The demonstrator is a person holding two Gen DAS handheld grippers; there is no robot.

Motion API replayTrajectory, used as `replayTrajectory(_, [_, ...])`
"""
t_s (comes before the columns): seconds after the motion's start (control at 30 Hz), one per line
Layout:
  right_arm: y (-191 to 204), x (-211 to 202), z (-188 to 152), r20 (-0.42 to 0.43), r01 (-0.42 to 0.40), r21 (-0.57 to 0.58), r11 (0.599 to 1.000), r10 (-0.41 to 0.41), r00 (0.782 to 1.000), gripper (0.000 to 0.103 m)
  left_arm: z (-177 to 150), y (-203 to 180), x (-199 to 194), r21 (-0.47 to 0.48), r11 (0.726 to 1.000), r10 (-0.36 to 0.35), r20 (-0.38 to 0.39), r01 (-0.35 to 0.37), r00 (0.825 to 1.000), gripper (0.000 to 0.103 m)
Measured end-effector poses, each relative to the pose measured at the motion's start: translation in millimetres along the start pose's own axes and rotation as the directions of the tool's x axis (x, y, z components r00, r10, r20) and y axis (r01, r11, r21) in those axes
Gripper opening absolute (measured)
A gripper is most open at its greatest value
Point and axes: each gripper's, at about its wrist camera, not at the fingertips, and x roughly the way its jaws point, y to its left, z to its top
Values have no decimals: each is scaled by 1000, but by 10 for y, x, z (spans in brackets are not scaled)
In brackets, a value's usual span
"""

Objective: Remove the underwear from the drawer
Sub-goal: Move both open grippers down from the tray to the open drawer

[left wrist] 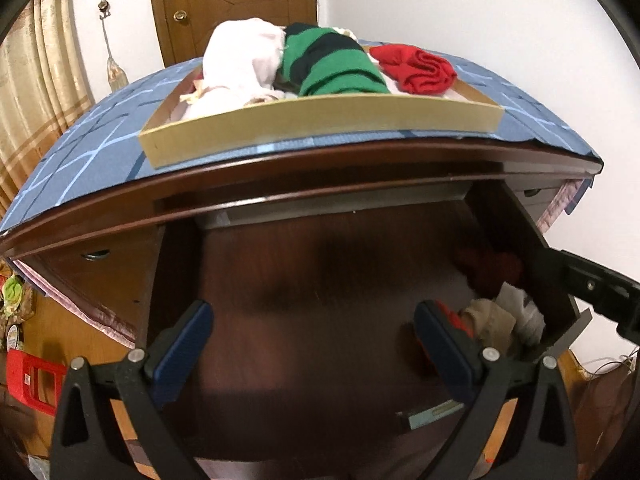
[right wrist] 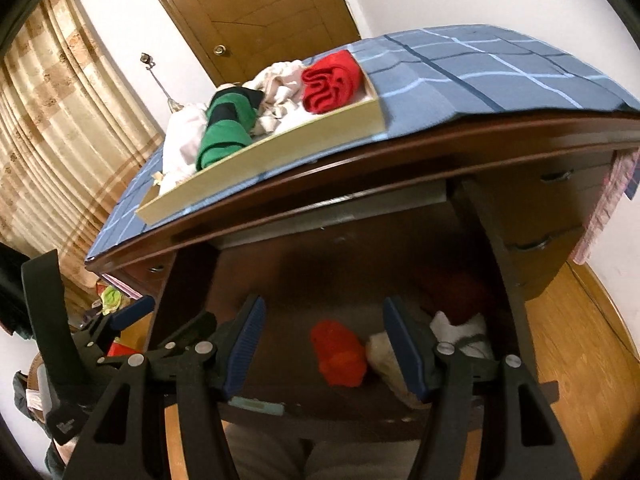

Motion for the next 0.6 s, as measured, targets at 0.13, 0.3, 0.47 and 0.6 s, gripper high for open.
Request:
replayTrajectory(0.13, [-92,-48,-48,4,22,7,1000,-22,1000,64,-53,-31,25,5,1000,-6,-15,6,1000,102])
replayTrajectory(0.3, [-188,-101,-116,1,52,7,999,-52,999,64,-124,-54,76,26,1000,-1,-42,2,999,102])
replayTrajectory(0.47, [-255,-163,-218,-4,97,-37,995,-97,995,64,-196,-23,163,24,1000,4,-88,-2,996,102])
replayTrajectory(0.6, [-304,-173,-249,-11,108,-54,993,-109,994,64,-229,-50,225,22,1000,-9,-117,11,993,102])
